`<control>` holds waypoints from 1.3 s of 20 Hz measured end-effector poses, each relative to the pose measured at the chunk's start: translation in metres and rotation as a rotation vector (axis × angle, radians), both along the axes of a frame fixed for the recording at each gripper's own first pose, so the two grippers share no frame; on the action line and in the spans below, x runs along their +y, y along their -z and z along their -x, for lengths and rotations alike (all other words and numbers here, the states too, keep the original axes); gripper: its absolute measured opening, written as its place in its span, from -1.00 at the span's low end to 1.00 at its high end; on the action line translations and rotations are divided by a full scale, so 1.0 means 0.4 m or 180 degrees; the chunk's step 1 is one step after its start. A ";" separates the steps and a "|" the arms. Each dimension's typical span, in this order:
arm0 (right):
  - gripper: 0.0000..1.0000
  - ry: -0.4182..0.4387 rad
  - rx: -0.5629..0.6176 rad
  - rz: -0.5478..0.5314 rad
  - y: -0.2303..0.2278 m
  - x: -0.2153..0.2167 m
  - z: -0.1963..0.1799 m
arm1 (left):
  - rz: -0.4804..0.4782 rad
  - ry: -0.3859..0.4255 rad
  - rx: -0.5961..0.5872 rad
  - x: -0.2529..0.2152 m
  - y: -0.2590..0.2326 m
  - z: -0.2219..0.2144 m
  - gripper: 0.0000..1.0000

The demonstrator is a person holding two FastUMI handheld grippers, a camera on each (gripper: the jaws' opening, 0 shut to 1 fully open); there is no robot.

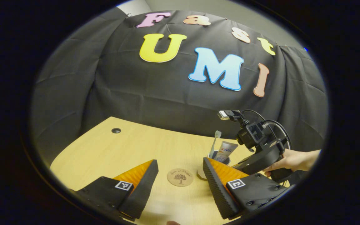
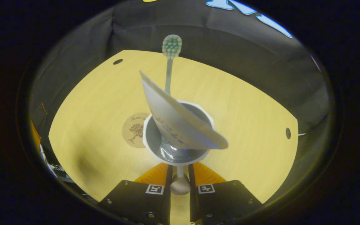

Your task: Put the toothbrush and toothpaste on the desktop into the cup, then pick up the cup and place it on the coaster on the desktop.

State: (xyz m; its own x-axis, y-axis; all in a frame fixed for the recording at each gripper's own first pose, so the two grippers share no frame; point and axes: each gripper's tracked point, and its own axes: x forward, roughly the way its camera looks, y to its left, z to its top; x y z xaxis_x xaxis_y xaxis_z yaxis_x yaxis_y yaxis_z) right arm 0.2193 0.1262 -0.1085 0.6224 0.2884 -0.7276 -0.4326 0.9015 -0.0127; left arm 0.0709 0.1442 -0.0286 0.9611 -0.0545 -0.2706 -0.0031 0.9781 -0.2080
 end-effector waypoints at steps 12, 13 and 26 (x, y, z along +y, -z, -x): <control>-0.51 -0.0310 0.0012 0.0000 -0.019 0.138 0.017 | -0.0009 -0.0300 0.0048 0.126 0.010 0.082 0.89; -0.51 -0.0313 0.0025 0.0011 -0.016 0.135 0.019 | -0.0017 -0.0309 0.0050 0.132 0.008 0.090 0.89; -0.41 -0.0296 0.0051 0.0112 -0.015 0.131 0.020 | -0.0037 -0.0304 0.0047 0.144 0.007 0.106 0.88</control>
